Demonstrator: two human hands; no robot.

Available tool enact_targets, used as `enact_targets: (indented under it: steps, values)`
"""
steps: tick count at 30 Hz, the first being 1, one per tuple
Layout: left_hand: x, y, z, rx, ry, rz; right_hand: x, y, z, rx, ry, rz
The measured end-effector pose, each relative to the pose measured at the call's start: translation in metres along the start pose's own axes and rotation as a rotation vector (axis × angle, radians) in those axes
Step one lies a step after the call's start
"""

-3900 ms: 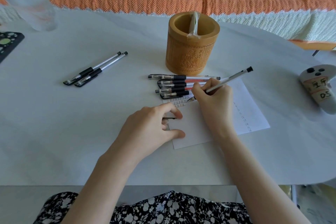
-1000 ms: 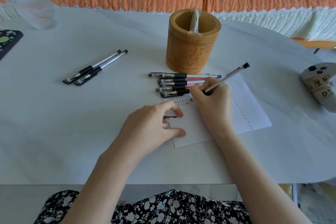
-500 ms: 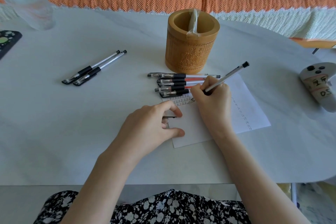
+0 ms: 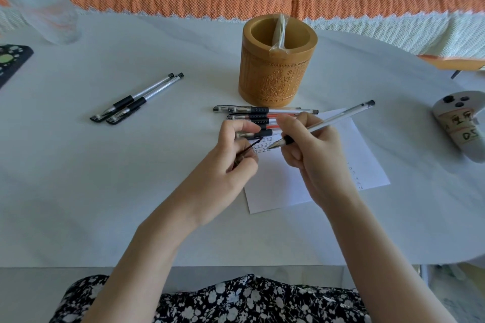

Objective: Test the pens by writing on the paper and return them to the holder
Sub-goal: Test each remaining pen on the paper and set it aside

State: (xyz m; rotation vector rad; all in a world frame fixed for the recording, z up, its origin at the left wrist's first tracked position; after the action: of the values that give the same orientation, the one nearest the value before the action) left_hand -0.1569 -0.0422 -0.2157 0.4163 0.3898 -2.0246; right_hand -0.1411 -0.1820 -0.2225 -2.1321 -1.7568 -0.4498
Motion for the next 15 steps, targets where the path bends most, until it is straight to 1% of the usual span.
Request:
enact_targets:
  steps: [5, 9, 12, 15]
  values:
    - [0.003, -0.001, 0.001, 0.028, 0.005, -0.016, 0.008, -0.003, 0.003, 0.018, -0.035, -0.044]
    - [0.006, 0.0, 0.003, 0.017, -0.035, -0.03, 0.016, -0.007, 0.007, 0.066, -0.096, -0.16]
    - [0.004, 0.002, 0.002, 0.047, -0.03, 0.001, 0.016, -0.007, 0.009, 0.126, -0.104, -0.22]
    - [-0.002, 0.003, 0.003, 0.093, 0.014, 0.062, 0.013, -0.007, 0.005, 0.128, -0.137, -0.261]
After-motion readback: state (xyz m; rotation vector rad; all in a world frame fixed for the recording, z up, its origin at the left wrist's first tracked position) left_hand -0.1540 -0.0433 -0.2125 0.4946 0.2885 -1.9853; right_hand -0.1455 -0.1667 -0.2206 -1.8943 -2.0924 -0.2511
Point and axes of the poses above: each hand's wrist, its own y-axis towards the middle knuckle, its own x-axis out of the palm, z = x × y, the point moved 6 cm from there along y, towards the middle knuckle, and after that the axes turned 13 degrees about y, right-handed, at the moved point
